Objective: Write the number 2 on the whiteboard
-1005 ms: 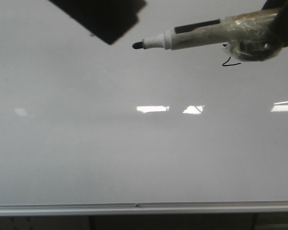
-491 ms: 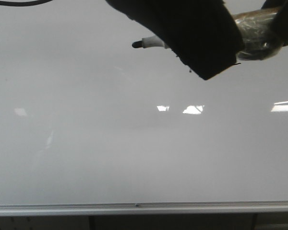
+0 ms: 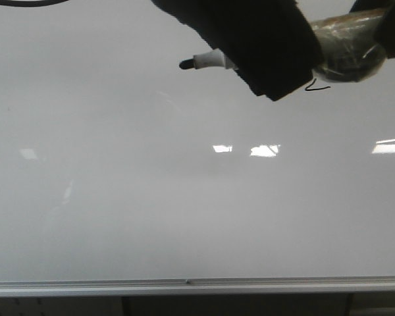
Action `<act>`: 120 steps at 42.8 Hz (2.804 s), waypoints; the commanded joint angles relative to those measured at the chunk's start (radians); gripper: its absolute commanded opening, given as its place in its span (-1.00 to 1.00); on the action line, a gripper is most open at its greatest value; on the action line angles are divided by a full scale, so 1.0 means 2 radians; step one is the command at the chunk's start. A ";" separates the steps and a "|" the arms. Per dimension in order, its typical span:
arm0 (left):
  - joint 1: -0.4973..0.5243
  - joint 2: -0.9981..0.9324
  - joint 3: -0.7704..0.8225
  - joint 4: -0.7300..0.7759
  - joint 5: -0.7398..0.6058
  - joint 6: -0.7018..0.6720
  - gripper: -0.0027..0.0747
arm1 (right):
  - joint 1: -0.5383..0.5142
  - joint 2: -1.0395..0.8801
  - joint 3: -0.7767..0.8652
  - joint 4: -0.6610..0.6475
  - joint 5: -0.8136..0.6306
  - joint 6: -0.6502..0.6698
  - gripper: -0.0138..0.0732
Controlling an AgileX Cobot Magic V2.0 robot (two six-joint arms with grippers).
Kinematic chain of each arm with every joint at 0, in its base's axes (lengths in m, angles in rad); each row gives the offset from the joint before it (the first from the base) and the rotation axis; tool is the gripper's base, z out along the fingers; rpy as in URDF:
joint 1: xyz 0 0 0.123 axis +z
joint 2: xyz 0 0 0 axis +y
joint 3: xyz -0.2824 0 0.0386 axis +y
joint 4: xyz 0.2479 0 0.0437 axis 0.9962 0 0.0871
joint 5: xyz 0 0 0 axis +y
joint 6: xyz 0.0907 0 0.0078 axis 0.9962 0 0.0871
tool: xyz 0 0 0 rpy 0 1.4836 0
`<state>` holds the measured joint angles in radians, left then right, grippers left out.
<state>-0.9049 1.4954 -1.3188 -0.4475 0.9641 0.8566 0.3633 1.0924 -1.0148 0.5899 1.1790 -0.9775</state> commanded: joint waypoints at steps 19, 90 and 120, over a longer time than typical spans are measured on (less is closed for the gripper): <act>0.053 -0.058 -0.017 0.396 -0.006 -0.495 -0.96 | -0.115 -0.057 -0.041 -0.156 -0.006 0.238 0.53; 0.416 0.019 0.291 0.336 -0.709 -0.595 -0.17 | -0.115 -0.059 -0.041 -0.155 -0.044 0.238 0.53; 0.392 -0.145 0.234 0.394 -0.364 -0.587 0.21 | -0.115 -0.086 -0.041 -0.192 -0.049 0.382 0.53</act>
<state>-0.0895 1.2928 -0.7826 0.3232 0.1467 -0.3215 0.1410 0.9583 -1.0642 0.2426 1.1305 -0.3009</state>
